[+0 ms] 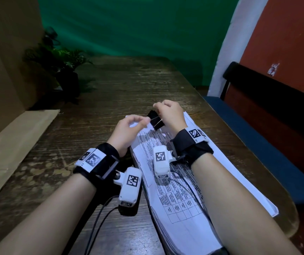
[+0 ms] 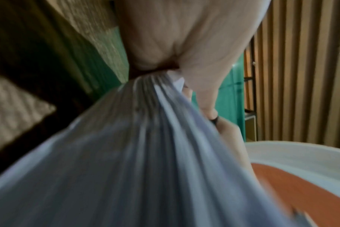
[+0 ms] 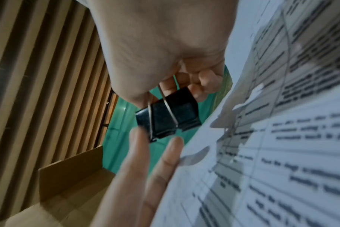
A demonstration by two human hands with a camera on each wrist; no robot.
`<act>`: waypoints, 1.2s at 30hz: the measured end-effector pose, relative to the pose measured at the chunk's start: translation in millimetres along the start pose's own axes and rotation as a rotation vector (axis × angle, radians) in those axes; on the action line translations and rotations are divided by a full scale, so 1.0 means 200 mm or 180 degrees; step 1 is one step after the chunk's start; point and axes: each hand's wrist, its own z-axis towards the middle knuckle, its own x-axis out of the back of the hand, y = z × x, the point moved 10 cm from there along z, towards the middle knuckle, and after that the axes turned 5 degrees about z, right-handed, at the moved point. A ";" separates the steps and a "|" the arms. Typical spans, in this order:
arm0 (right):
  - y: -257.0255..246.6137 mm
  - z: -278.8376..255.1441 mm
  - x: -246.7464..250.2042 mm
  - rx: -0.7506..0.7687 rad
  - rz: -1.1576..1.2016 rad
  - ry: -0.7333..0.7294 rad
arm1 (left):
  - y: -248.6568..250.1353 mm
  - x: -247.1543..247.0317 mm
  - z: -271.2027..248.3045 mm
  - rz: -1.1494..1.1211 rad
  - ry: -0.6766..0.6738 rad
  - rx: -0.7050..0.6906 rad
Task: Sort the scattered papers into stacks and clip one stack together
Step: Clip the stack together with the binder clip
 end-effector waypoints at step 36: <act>-1.41 -0.78 0.61 0.4417 -0.1411 0.1568 | 1.07 0.12 -0.60 -0.0379 0.0533 -0.2231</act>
